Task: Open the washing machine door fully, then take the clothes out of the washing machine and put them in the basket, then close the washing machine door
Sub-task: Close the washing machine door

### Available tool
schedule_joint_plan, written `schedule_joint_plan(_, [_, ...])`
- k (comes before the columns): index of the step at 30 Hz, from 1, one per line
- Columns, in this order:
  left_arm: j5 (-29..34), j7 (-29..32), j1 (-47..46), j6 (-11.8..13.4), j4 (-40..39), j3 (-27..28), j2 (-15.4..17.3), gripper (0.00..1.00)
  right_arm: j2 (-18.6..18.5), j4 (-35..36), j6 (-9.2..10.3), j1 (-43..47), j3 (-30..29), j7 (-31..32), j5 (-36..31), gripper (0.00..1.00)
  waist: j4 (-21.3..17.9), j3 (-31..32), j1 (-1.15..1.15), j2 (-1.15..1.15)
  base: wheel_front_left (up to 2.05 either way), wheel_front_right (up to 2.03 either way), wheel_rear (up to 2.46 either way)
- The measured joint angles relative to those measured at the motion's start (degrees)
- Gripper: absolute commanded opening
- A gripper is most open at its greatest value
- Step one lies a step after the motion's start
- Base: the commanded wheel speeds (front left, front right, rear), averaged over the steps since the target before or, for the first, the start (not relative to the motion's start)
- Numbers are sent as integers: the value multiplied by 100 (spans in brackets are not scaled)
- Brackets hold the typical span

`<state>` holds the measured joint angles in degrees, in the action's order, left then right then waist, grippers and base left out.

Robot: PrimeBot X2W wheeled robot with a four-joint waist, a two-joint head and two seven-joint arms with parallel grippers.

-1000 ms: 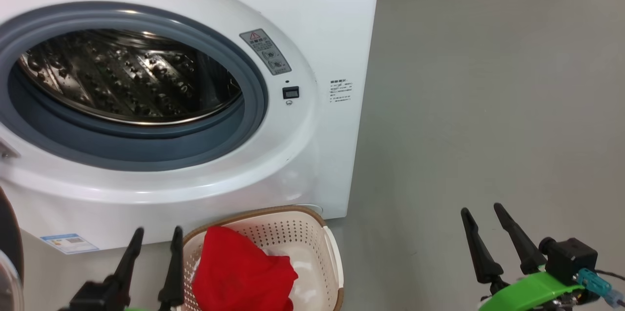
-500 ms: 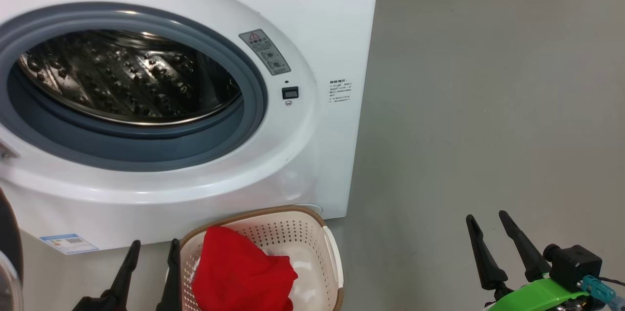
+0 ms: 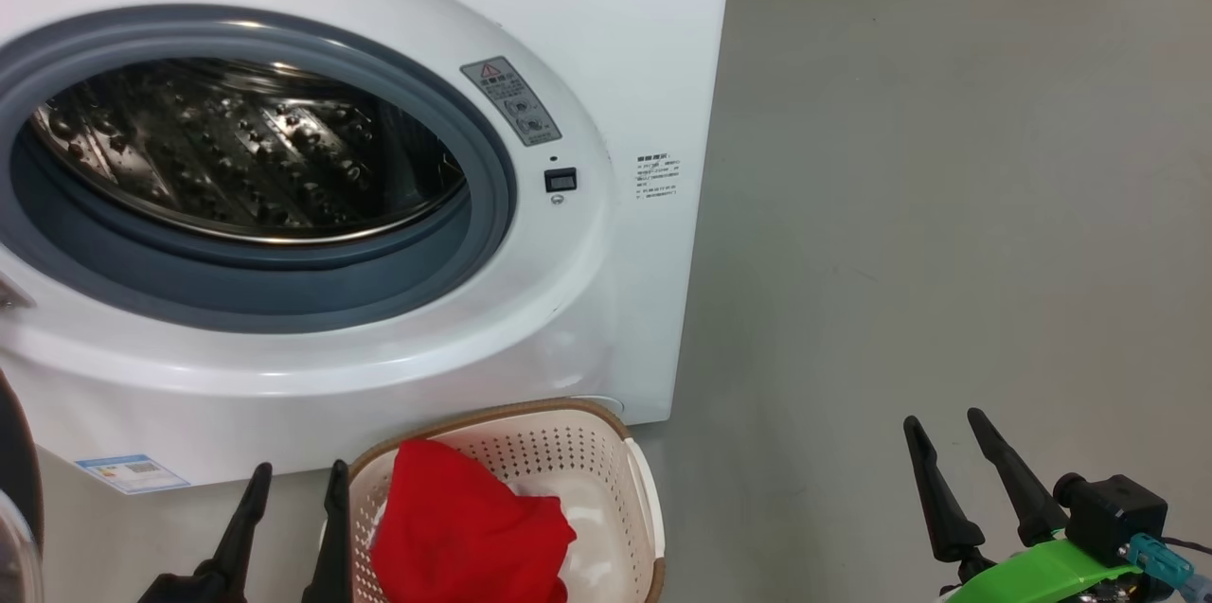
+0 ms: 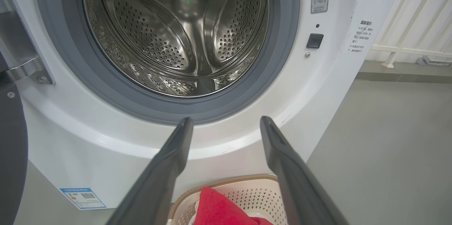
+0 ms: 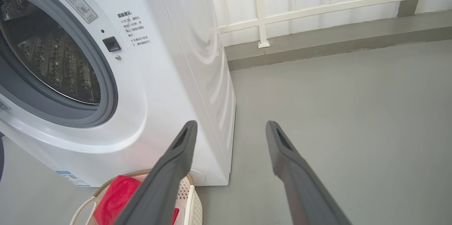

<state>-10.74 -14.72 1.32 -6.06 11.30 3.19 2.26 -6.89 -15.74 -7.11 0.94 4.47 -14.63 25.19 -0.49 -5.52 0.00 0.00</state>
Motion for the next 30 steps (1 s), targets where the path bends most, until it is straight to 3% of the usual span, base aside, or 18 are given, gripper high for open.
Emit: schedule_joint_plan(30, [-44, 0, 2, 53, -69, -46, 1, 100, -9, -2, 0, 0, 13, 0, 0, 100, 4, 11, 0, 0, -83, 83, 0])
